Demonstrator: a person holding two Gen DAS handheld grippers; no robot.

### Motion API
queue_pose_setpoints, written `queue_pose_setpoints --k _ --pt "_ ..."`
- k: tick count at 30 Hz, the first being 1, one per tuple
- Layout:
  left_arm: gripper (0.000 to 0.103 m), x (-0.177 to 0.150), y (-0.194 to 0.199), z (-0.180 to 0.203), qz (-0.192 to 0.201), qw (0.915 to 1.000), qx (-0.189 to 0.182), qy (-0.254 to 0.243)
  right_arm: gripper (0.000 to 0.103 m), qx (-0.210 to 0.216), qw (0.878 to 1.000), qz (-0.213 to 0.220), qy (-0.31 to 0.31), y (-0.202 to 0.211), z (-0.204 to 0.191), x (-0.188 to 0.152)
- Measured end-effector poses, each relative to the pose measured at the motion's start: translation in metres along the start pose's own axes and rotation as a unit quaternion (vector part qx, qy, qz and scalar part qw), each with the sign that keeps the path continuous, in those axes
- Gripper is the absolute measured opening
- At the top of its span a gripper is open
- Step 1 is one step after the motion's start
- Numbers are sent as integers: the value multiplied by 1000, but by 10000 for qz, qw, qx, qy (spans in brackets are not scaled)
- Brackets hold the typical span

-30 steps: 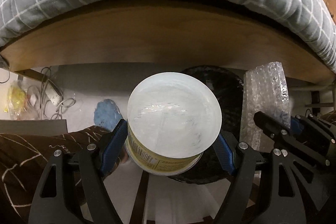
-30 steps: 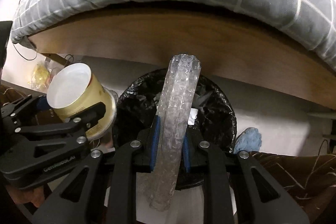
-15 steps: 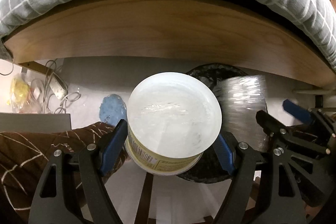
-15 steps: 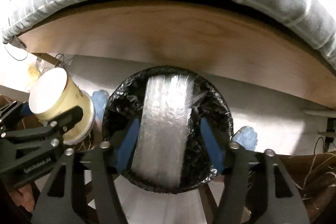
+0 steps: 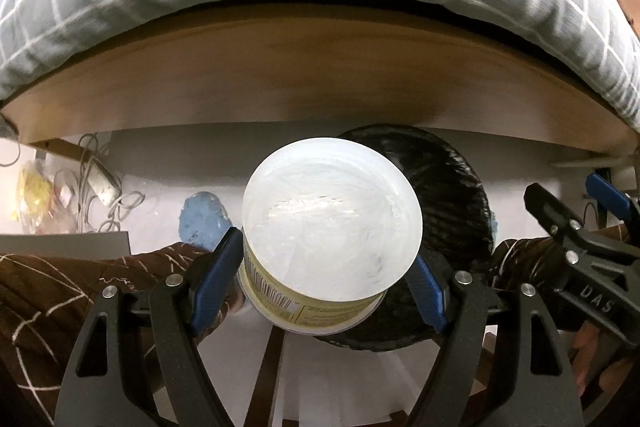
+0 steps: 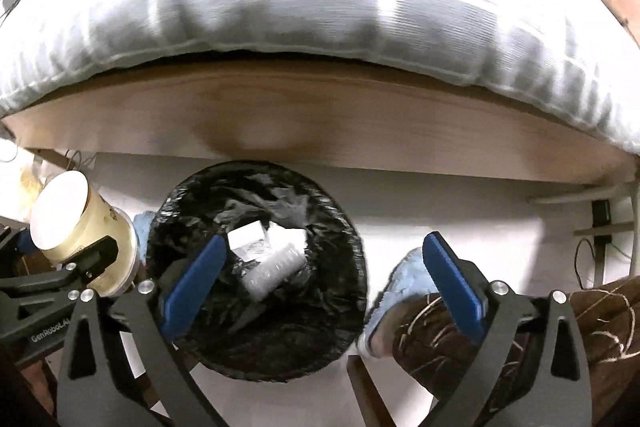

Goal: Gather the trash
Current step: 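Open the right tool over the bin while the left tool releases the yellow cup, then move both open tools back up toward the trash on the bed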

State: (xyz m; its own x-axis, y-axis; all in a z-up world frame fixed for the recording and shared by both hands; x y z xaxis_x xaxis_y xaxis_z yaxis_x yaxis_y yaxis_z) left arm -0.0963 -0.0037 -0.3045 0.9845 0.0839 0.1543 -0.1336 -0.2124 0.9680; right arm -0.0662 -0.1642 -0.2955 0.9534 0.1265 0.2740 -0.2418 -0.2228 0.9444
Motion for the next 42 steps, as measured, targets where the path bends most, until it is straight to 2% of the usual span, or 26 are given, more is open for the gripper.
queue_pose_setpoints --k 15,22,28,31,35,42 --pt "76 -3 5 64 32 9984 -85 -559 95 -98 9981 170 -583 30 65 -14" --pt "76 -4 0 73 1 9975 -116 -695 95 -136 9966 179 -792 32 82 -17" --pt "77 -3 -4 76 40 9968 3 -802 95 -154 9966 198 -789 28 81 -17" --pt "88 -1 -2 72 109 9975 15 -702 95 -207 9973 234 -671 28 75 -13" --pt "95 4 2 66 185 9982 -6 -573 95 -286 9975 298 -570 31 71 -7" --pt "97 10 11 64 360 9977 -2 -572 95 -359 9971 471 -482 41 70 1"
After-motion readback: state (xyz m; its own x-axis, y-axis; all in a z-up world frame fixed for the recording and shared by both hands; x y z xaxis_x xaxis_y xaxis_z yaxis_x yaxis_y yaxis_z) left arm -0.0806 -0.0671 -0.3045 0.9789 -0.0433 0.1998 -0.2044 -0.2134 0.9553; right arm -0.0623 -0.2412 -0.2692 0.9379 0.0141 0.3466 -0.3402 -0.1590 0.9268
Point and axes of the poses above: each gripper's, at about its wrist camera, not at the fingertips, and y roughly against the way its jaws point, z to its right, x to its top, the point moved 9 cm from there along -y, roughly the way its jaws point, and after that the axes turned 14 degrees about x, right-handed, at the moved point
